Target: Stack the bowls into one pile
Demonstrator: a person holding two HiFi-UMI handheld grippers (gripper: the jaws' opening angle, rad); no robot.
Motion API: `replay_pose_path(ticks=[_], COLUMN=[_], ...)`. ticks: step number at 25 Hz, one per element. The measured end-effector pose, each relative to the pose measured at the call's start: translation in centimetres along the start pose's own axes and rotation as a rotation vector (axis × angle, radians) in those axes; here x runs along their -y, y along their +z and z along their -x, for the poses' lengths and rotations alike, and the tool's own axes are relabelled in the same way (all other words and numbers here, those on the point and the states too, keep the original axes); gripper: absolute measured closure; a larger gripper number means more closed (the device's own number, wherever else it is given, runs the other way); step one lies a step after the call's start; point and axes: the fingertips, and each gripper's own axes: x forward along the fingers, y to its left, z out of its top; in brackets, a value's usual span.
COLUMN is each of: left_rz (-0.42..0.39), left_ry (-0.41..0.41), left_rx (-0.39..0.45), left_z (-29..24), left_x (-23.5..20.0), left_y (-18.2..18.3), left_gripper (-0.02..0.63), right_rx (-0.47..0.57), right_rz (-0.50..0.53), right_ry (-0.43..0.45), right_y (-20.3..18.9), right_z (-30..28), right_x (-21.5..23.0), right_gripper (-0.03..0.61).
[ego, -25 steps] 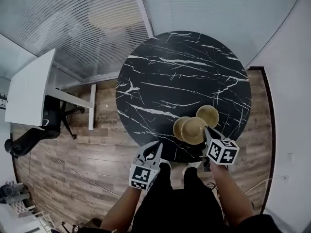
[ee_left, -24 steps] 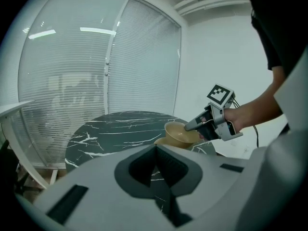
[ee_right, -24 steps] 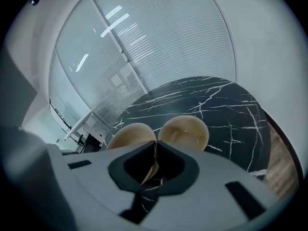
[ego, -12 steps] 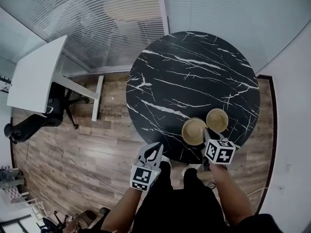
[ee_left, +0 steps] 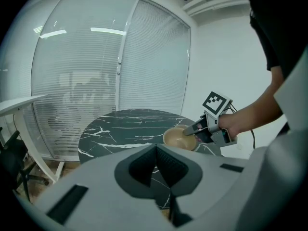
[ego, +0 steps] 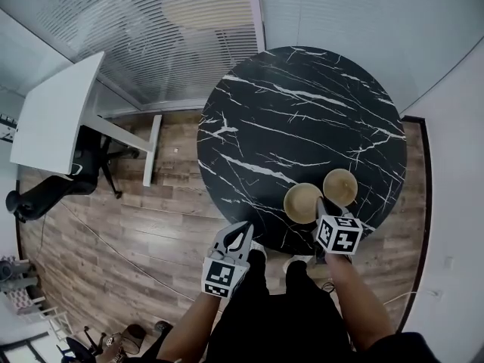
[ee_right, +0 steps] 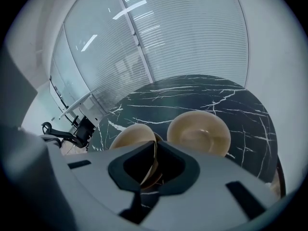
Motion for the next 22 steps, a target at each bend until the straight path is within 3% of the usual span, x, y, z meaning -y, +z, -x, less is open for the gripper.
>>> replay_pose_path(ticks=[10,22], left_rz=[0.008,-0.015], left_ry=[-0.009,-0.055], left_rx=[-0.006,-0.009], left_z=[-0.6,-1.4], left_x=[-0.1,1.5], left_y=[-0.3,0.5], left_gripper=[0.6,0.6], right_rx=[0.023,0.105], right_rz=[0.008,0.067], right_ry=[-0.015,0.012], right_y=[0.4,2.4], right_z=[0.4,3.4], right_x=[0.5,0.0], right_gripper=[0.485,0.514])
